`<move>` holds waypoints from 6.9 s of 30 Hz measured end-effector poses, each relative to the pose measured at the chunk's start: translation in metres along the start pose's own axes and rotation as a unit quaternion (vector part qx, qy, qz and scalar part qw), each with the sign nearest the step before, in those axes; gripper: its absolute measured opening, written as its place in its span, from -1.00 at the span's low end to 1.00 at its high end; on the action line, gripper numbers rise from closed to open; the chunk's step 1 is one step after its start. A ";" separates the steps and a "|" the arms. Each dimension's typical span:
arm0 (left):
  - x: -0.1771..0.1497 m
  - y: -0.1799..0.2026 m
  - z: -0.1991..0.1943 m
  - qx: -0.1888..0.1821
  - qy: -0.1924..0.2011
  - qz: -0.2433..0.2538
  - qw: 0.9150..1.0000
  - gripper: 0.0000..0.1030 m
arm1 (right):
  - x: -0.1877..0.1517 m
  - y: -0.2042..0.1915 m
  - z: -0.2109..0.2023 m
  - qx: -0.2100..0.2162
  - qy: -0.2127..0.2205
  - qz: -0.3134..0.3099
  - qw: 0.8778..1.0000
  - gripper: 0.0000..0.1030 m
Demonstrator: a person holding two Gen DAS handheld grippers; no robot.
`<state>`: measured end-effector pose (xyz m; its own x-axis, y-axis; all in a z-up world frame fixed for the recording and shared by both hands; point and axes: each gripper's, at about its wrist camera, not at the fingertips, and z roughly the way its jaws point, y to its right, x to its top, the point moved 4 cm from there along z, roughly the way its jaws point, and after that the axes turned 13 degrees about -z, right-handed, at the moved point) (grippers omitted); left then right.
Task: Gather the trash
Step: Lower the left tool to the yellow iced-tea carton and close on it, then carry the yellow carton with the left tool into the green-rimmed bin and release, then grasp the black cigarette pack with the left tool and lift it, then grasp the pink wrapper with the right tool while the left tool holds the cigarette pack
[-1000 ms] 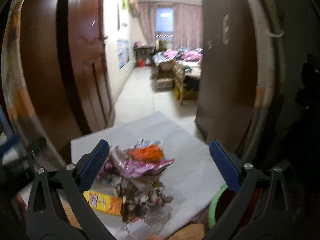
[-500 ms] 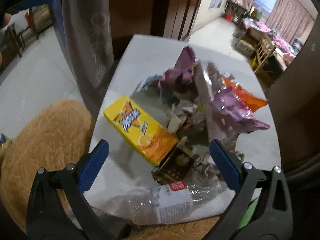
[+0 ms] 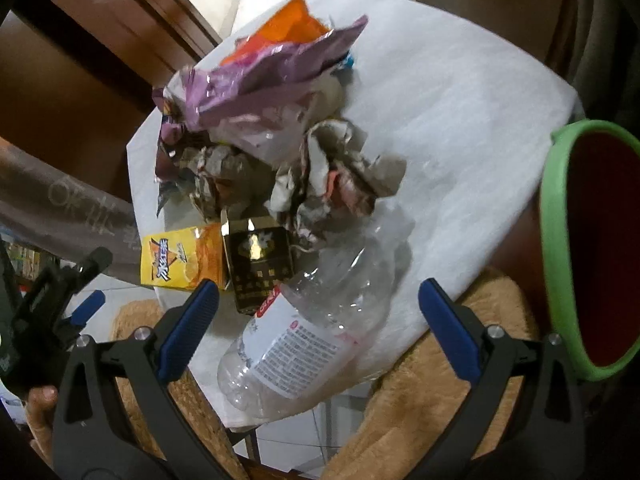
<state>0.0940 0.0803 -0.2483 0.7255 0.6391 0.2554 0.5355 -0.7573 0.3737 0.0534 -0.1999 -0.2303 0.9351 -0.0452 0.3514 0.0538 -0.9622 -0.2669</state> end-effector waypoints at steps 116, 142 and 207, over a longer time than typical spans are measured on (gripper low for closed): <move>-0.233 0.279 -0.066 -0.244 0.013 0.477 0.844 0.72 | -0.055 0.234 -0.166 -0.147 0.231 0.189 0.943 0.55; -0.052 0.105 0.021 -0.042 0.038 0.305 0.951 0.69 | 0.000 0.101 -0.108 -0.112 0.165 0.040 0.979 0.66; -0.004 0.118 -0.099 -0.120 0.207 0.260 0.936 -0.11 | 0.066 0.051 0.041 0.135 0.033 0.139 0.980 -0.48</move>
<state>0.1115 0.0017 -0.1173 0.6049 0.2280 0.7630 0.0091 -0.9601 0.2797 0.1325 -0.2412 -0.2571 0.9023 -0.3220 0.2868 -0.1013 -0.8047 -0.5850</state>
